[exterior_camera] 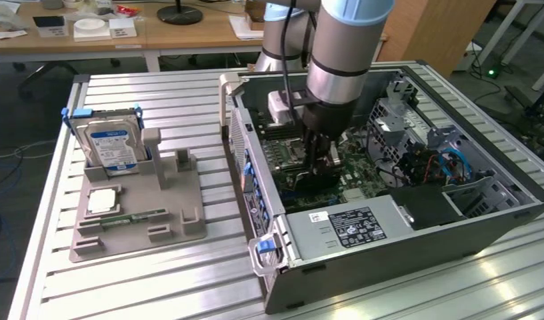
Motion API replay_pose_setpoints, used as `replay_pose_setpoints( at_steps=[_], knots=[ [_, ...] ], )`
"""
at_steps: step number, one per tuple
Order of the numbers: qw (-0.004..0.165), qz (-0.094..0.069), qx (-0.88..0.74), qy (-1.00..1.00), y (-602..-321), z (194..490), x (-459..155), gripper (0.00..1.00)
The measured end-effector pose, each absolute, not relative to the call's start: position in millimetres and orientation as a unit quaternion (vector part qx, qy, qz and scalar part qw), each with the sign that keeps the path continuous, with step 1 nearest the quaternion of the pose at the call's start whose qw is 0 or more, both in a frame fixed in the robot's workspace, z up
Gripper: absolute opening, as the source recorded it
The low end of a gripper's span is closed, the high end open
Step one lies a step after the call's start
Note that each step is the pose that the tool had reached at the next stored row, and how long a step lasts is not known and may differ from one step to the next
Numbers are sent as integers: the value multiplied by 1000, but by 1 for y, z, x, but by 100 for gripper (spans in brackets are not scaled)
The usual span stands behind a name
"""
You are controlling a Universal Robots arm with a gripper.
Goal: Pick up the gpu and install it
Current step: 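Insert the gpu into the slot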
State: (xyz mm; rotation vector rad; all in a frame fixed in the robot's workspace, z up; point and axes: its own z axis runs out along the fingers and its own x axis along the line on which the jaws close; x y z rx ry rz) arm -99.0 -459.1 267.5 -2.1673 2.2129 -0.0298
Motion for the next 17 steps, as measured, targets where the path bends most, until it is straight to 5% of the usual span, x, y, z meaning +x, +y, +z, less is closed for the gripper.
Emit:
replay_pose_setpoints(
  at_steps=[9,14,17],
  knots=[
    [24,-11,-700,714,-459,283,-99,33],
    [23,-11,-700,714,-459,283,-99,11],
    [23,-11,-700,714,-459,283,-99,11]
  ],
)
